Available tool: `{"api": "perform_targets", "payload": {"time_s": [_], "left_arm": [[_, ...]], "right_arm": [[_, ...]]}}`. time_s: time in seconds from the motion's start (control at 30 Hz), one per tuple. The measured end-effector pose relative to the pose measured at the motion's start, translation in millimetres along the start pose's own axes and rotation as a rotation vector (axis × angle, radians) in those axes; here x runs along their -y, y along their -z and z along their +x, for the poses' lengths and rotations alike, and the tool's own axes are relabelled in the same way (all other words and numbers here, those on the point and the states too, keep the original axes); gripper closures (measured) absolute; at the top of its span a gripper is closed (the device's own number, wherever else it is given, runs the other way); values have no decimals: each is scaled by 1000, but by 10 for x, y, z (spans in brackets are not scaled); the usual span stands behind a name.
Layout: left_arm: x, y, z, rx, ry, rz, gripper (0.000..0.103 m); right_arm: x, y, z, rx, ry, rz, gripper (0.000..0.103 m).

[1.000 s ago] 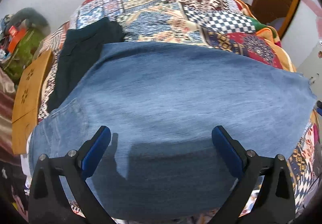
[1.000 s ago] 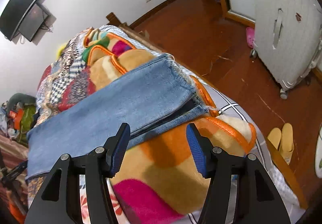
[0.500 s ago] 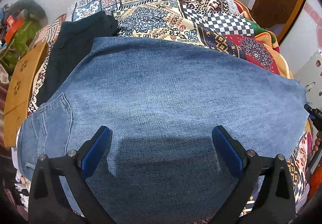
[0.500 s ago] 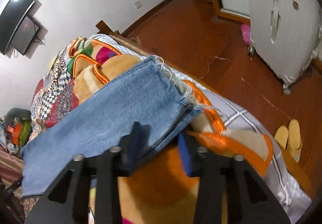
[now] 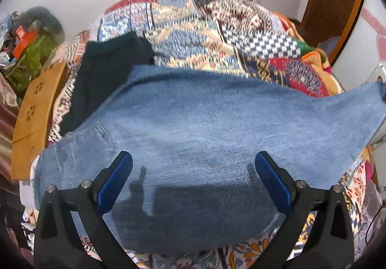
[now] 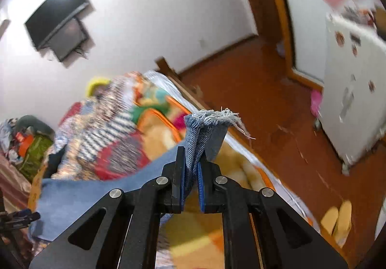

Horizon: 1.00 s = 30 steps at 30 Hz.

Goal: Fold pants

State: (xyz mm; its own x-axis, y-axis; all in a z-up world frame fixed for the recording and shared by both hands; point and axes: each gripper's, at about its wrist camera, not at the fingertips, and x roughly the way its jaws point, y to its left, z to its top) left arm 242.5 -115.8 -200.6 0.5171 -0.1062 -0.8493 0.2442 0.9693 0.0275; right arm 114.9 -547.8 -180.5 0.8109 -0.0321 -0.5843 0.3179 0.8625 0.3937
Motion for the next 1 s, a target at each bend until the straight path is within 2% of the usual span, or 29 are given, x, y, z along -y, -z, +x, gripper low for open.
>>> {"api": "perform_targets", "payload": {"time_s": [0.13,0.27,0.4,0.57,0.7,0.87,1.0], "left_arm": [[-146,-34,-279,74,7,-18,0],[-350,-32,-505,137,5,-47,0],[-576,40,-674,184,-1,-81,0],[-856,186,-783,210,-16,-129,0],[-1115,350,-810,207,-25,-184,0],[-1367,520,-787,185,-38,-248,0],[-1473,609,-747,163,-37,-286,0]], "right_arm": [[-546,-253,-235,81,-73,-113,96],[-1107,-361,-390,130,-178,-215,96],[-1696,-359,-457,136,-276,-307,96],[-2433,-214,-400,101,-407,-400,96],[-2846,58,-257,24,-492,-473,96],[-3211,636,102,-184,-582,-538,96],[-3322,1048,386,-345,-592,-601,96]]}}
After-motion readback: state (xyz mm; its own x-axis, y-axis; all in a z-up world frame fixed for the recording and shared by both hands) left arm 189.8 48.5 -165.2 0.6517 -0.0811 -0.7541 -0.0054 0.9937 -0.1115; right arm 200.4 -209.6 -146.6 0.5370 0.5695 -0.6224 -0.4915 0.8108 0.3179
